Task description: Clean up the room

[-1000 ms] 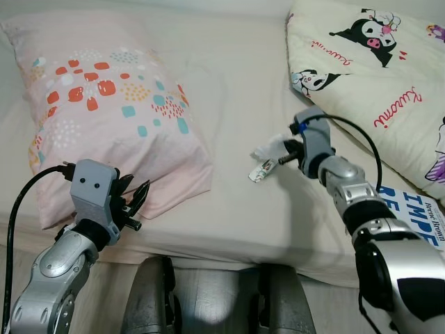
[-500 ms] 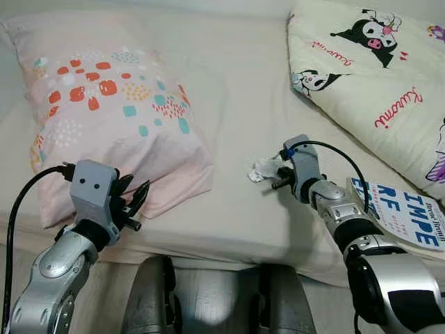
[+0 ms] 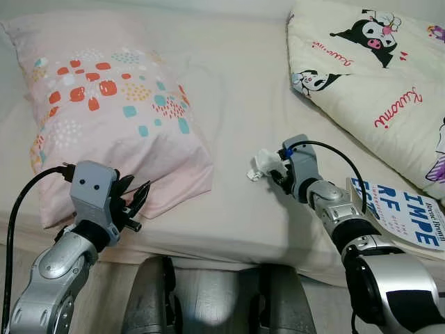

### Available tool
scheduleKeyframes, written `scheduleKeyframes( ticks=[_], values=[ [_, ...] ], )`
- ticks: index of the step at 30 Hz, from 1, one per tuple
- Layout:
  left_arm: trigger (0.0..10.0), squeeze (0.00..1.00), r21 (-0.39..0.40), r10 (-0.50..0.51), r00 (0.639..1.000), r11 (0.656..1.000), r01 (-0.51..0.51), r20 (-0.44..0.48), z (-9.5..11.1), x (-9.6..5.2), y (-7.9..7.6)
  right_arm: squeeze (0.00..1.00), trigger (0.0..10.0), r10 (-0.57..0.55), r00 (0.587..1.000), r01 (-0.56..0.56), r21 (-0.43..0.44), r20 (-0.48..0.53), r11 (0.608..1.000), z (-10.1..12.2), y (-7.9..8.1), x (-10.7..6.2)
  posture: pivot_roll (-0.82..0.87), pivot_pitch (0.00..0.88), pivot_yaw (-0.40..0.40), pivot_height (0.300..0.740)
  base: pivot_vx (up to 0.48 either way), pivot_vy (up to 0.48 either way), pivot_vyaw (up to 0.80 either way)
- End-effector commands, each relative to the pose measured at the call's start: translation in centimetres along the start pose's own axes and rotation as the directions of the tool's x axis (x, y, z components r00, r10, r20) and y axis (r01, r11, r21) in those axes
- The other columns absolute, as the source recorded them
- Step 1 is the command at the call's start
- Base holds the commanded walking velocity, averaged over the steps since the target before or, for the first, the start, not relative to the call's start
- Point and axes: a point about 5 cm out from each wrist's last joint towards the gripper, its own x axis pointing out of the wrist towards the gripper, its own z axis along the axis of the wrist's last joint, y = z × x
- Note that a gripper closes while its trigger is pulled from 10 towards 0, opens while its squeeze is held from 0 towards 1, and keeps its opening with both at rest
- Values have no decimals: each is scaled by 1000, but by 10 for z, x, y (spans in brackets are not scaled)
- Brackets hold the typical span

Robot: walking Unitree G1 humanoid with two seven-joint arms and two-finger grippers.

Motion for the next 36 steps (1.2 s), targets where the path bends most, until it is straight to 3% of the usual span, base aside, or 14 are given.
scheduleKeyframes(
  ticks=[1,12,13,14,30,31,33,36],
  values=[
    [10000,0,16,-29,999,999,29,-17,-2,-3,-2,0,10000,31,999,-31,38,-13,999,-4,5,1,216,287,-15,592,0,0,0],
    [10000,0,27,-61,998,998,62,-18,1,-5,-3,0,10000,54,998,-55,120,15,991,0,16,5,229,288,-6,592,0,0,0],
    [10000,0,28,-63,998,998,64,-18,1,-5,-3,302,10000,56,998,-58,138,18,989,0,17,5,230,287,-5,592,0,0,0],
    [10000,0,29,-64,998,997,65,-18,1,-6,-3,1000,10000,60,998,-63,153,22,986,0,18,6,231,288,-5,592,0,0,0],
    [10000,0,28,-74,997,997,75,-19,1,-7,-3,1000,10000,103,994,-109,159,43,981,7,21,7,231,289,-8,592,0,0,0],
    [10000,0,28,-79,997,996,79,-18,2,-8,-3,1000,10000,165,985,-170,137,45,976,7,30,8,235,290,-5,592,0,0,0],
    [10000,0,28,-79,997,996,79,-18,2,-8,-3,1000,10000,165,985,-170,137,45,976,7,30,8,235,290,-5,592,0,0,0],
    [10000,0,32,-89,996,995,90,-16,3,-8,-3,1000,10000,245,967,-252,126,69,960,12,42,9,237,291,-1,592,0,0,0]
  ],
)
